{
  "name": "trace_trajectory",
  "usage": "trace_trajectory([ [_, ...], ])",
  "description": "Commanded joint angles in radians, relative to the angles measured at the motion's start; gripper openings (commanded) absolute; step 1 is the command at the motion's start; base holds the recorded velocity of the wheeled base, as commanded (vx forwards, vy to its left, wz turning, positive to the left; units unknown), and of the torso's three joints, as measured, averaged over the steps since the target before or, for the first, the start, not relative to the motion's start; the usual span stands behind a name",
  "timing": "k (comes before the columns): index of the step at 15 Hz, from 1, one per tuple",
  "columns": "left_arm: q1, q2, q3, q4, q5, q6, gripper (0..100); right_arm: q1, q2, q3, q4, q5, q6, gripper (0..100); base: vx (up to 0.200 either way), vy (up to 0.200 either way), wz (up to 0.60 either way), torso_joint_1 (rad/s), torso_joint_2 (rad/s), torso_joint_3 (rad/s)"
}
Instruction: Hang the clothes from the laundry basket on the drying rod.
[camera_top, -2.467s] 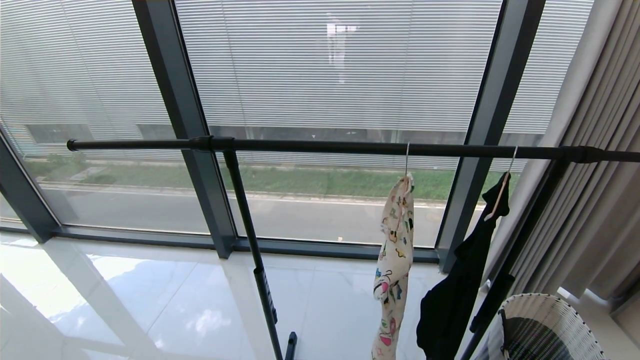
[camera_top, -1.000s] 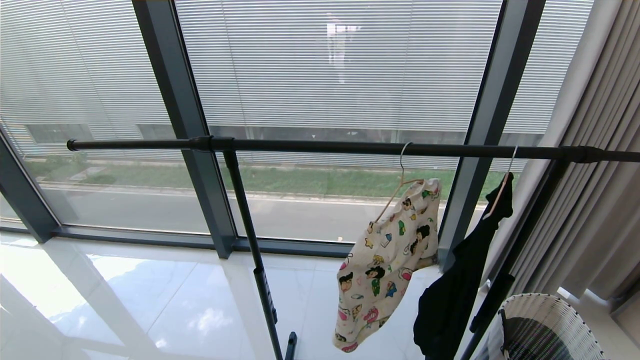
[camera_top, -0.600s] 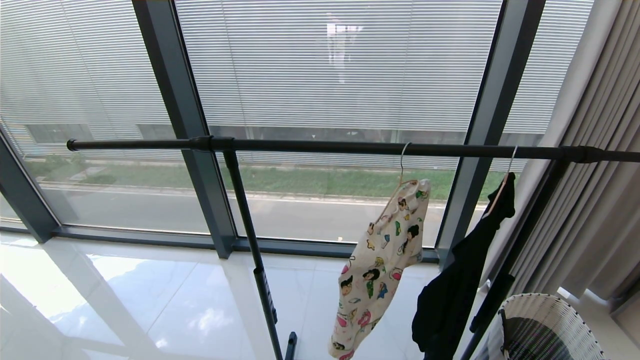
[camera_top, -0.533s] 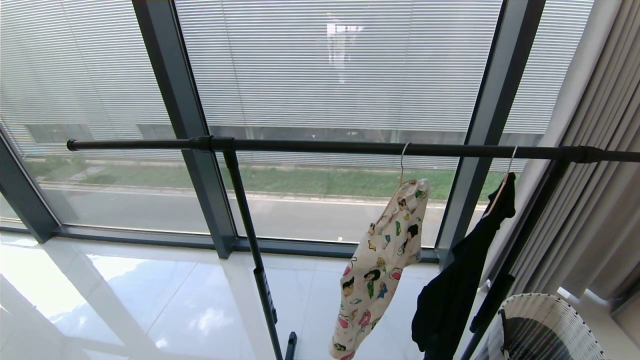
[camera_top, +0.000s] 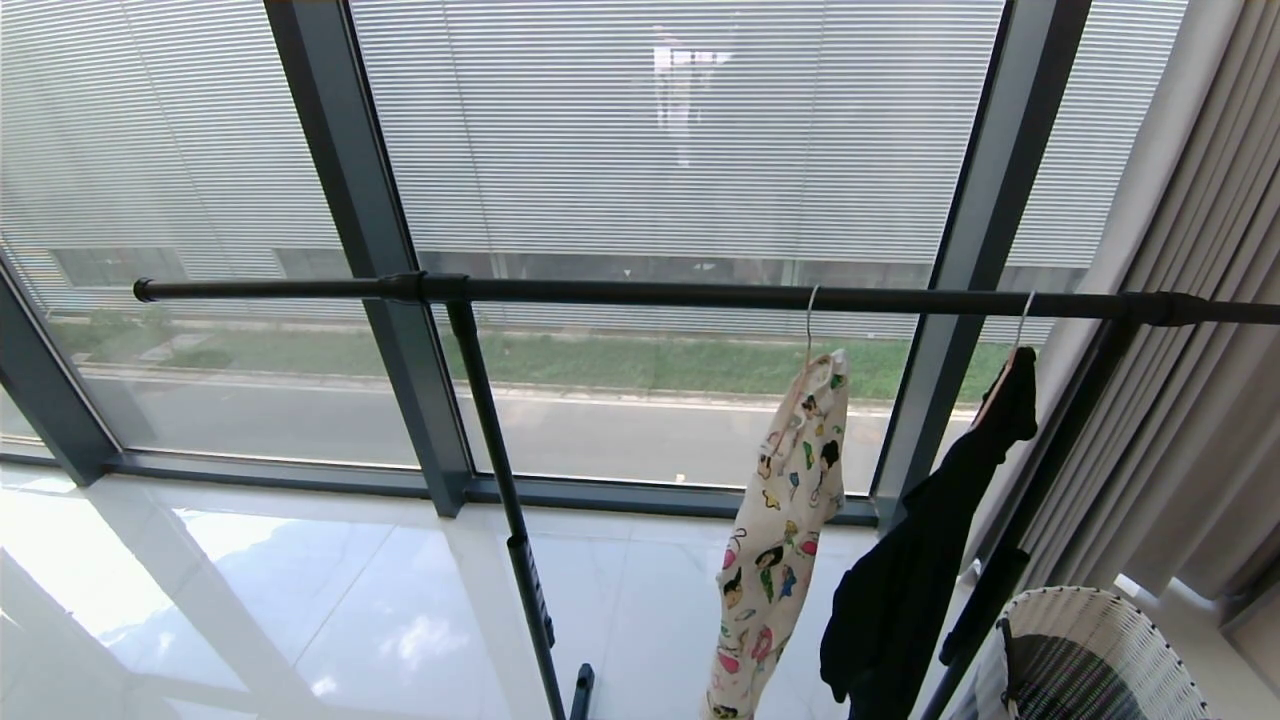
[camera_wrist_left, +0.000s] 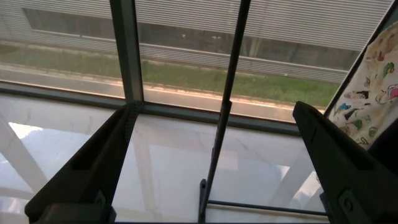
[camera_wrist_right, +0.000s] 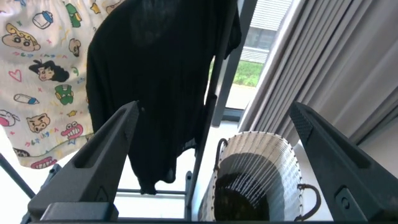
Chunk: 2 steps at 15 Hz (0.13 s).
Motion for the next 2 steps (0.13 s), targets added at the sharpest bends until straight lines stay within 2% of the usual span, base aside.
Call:
trace_trajectory([
  [1,0.000,0.001,0.000,0.000,0.000,0.000,100,0.001,0.002,0.000,-0.001,0.000,0.002,100,0.000,0.000,0.00,0.000,0.00,0.000],
  [2,0.000,0.001,0.000,0.000,0.000,0.000,100,0.000,0.002,0.000,-0.001,0.000,0.003,100,0.000,0.000,0.00,0.000,0.00,0.000],
])
